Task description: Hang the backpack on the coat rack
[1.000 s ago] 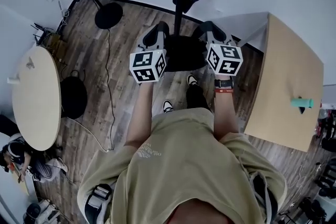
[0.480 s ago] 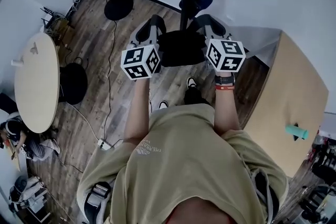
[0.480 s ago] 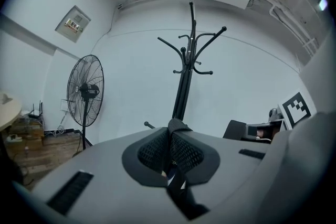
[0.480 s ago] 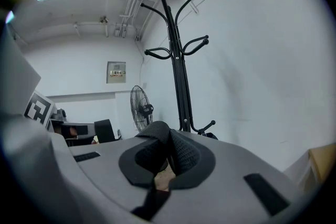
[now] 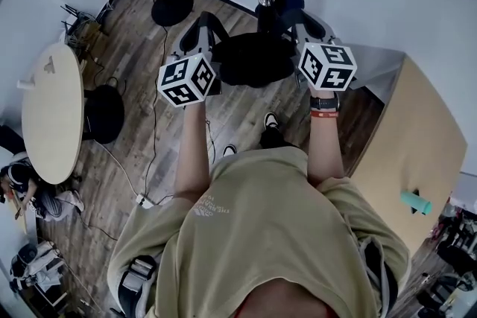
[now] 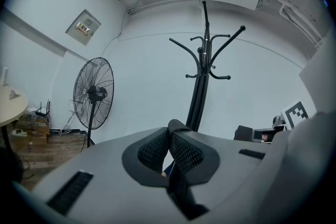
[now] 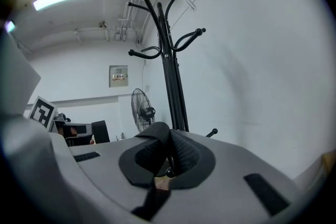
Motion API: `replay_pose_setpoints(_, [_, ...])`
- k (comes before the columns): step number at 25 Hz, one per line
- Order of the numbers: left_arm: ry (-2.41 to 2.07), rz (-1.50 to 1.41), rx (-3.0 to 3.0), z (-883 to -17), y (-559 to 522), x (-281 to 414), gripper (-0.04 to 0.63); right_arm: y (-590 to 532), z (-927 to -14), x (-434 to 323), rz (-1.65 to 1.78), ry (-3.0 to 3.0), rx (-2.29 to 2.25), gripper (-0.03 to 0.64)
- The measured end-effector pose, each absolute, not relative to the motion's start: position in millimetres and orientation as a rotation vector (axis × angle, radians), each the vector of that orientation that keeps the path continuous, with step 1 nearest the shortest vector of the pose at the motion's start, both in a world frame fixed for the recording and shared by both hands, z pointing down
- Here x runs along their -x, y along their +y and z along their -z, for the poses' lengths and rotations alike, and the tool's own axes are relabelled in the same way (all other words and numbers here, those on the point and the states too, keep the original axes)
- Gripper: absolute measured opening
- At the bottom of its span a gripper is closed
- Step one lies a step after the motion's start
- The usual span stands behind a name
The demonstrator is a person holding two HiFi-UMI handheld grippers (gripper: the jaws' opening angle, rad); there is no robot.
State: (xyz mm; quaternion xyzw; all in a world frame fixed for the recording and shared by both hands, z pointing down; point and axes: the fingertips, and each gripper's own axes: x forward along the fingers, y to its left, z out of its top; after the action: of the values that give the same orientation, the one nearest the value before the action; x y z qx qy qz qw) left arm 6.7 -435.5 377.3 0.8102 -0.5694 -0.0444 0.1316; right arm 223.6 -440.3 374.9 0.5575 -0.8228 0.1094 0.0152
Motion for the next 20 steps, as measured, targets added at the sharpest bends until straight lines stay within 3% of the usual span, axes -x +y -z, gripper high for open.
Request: replay_pose_setpoints(20, [-1.684,0.068,-2.198,-437.5,-497.9,-11.6,0.026,-525.9,-444.9,-237.7,-0.459,-2.492,-1.639,0.015])
